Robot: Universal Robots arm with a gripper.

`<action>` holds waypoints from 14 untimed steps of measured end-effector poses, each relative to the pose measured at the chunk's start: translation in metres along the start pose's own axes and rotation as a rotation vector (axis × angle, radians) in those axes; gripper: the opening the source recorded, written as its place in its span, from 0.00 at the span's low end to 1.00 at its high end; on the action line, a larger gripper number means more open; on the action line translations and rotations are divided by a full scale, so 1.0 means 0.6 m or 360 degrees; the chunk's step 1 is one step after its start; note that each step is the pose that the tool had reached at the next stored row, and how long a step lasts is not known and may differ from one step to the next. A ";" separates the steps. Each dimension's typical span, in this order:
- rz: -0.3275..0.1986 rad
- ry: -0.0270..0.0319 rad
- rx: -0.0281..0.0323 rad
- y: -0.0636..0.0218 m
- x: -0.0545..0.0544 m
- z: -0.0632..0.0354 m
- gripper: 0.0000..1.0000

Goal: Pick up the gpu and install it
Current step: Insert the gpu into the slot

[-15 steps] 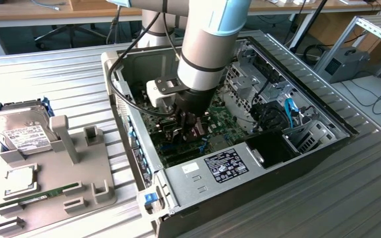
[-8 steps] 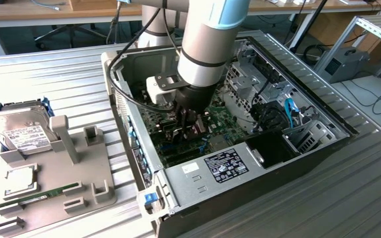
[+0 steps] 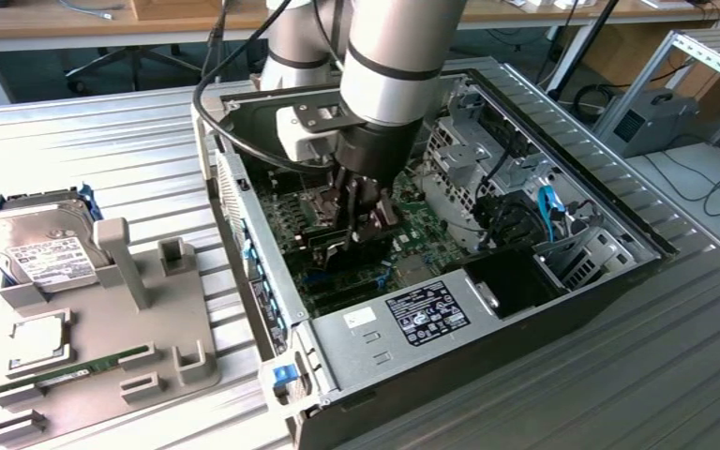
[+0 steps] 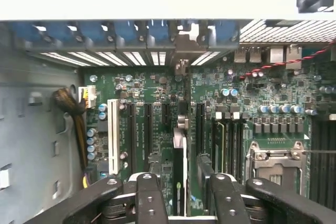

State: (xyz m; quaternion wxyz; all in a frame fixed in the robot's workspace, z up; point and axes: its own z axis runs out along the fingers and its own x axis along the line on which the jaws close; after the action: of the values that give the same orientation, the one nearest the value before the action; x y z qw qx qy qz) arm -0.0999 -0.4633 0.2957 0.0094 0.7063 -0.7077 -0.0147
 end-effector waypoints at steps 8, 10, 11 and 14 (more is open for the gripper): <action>0.0000 0.00192 -0.00486 -0.027 -0.001 -0.005 0.13; 0.0001 0.00192 -0.00633 -0.037 -0.001 -0.005 0.11; 0.0001 0.00190 -0.00665 -0.040 -0.001 -0.005 0.11; 0.0001 0.00194 -0.00673 -0.040 -0.001 -0.006 0.11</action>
State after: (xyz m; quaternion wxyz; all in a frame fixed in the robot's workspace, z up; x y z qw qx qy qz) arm -0.0756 -0.4631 0.2983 0.0286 0.7058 -0.7074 -0.0253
